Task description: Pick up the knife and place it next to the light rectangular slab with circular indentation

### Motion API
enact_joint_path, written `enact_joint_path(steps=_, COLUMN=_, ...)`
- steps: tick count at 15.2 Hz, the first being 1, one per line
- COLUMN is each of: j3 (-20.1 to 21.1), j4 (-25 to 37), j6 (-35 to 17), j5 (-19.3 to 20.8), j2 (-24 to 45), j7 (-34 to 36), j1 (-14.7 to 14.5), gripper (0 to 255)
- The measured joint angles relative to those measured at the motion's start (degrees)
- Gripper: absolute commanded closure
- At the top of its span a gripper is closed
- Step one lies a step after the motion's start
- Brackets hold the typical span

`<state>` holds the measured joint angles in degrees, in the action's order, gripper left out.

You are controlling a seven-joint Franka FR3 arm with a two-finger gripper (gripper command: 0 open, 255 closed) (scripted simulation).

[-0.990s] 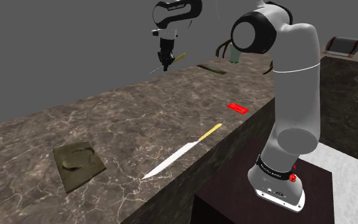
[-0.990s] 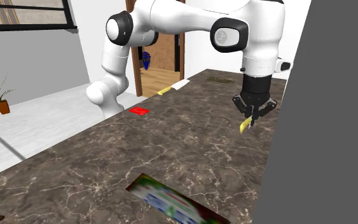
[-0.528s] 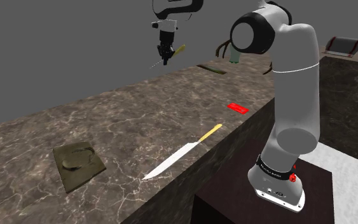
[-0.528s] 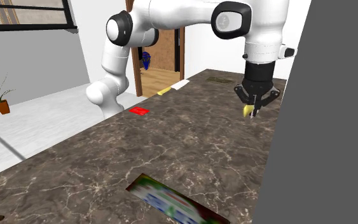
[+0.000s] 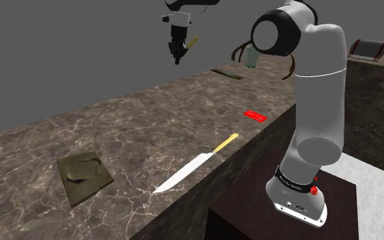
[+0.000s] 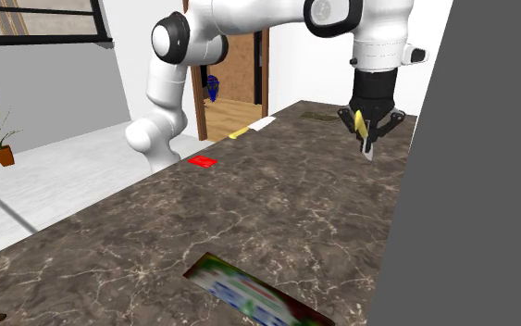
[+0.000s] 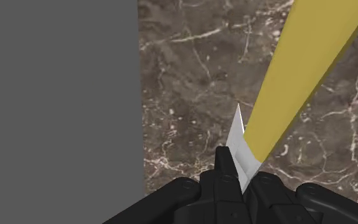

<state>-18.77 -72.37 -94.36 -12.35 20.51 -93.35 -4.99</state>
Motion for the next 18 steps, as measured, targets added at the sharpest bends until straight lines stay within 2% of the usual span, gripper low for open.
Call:
enact_joint_path(steps=5, j3=1.2, j4=-12.7, j6=-4.4, j5=3.3, j2=-9.4, j7=5.1, j1=-5.3, gripper=255)
enact_joint_path(steps=10, j3=3.5, j4=-24.9, j6=-8.0, j5=6.6, j2=-19.1, j7=11.2, j1=-9.3, gripper=255)
enact_joint_path(steps=18, j3=9.1, j4=-37.3, j6=-10.5, j5=9.3, j2=-30.0, j7=21.8, j1=-13.9, gripper=255)
